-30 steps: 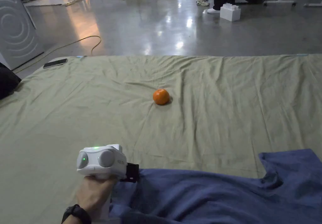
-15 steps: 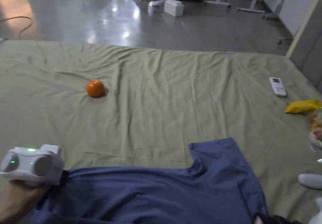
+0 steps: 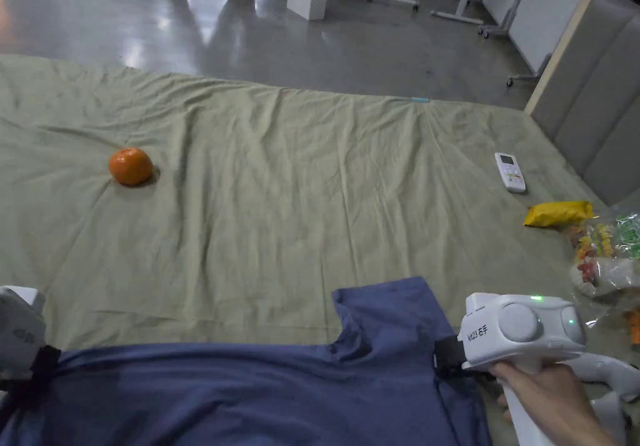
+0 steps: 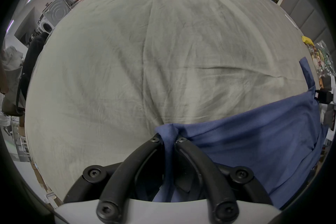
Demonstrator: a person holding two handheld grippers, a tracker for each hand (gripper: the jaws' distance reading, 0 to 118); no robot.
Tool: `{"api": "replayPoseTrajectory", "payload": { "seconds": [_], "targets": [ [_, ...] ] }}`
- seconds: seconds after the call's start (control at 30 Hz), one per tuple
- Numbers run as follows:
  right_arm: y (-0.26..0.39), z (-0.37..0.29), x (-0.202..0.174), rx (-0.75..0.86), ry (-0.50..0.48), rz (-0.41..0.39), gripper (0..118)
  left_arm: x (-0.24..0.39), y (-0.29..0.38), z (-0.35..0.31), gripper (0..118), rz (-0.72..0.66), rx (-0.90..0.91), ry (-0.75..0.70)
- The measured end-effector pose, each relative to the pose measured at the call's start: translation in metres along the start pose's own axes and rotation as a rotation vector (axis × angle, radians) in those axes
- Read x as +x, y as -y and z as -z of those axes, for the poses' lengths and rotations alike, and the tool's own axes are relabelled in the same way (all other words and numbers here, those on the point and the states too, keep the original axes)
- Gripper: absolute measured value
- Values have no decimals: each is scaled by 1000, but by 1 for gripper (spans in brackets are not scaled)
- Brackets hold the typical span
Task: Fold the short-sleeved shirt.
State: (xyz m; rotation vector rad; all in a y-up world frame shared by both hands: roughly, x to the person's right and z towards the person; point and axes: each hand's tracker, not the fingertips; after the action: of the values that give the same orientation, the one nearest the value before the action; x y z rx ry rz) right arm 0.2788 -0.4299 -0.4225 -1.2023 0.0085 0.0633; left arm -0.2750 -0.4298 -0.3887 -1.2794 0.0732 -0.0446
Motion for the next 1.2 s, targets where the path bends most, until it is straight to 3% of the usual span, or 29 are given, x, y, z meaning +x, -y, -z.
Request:
{"api": "replayPoseTrajectory", "payload": {
  "seconds": [0.03,0.1,0.17,0.27,0.37,0.53,0.63,0.77,0.9,1.0,1.03,1.07,1.1,1.13,1.17,1.2],
  "targets": [
    [7,-18,-8,33,-26,-52,42,-1,1,4,10,7,6,-7],
    [9,-20,-9,19,-62,-28,2,-3,4,8,10,17,30,-20],
    [17,-36,-10,68,-135,-6,2,-7,11,-5,10,38,79,-10],
    [43,-85,-13,293,-163,3,1,-15,39,-47,9,6,171,46],
    [76,-119,2,332,-232,32,1,-34,80,-104,9,-11,293,155],
    [165,-179,25,389,-205,94,1,-69,170,-150,9,-64,372,224],
    [209,-182,27,359,-223,91,1,-77,200,-144,9,-108,381,278],
    [258,-162,30,297,-242,154,1,-82,249,-122,9,-138,309,280],
    [280,-141,24,285,-202,220,1,-70,254,-98,9,-139,310,253],
    [279,-133,8,263,-183,156,1,-79,253,-84,14,-149,330,257],
    [279,-132,5,266,-153,108,2,-83,252,-87,21,-173,344,255],
    [280,-134,5,275,-132,90,7,-85,252,-88,41,-187,358,244],
    [292,-137,16,290,-82,147,32,-88,254,-95,77,-193,392,195],
    [296,-143,19,294,-67,155,52,-87,260,-104,99,-195,401,162],
    [301,-153,21,329,-53,169,61,-87,268,-117,104,-195,456,122],
    [306,-164,22,369,-47,191,59,-82,279,-134,100,-183,543,50]
  ]
}}
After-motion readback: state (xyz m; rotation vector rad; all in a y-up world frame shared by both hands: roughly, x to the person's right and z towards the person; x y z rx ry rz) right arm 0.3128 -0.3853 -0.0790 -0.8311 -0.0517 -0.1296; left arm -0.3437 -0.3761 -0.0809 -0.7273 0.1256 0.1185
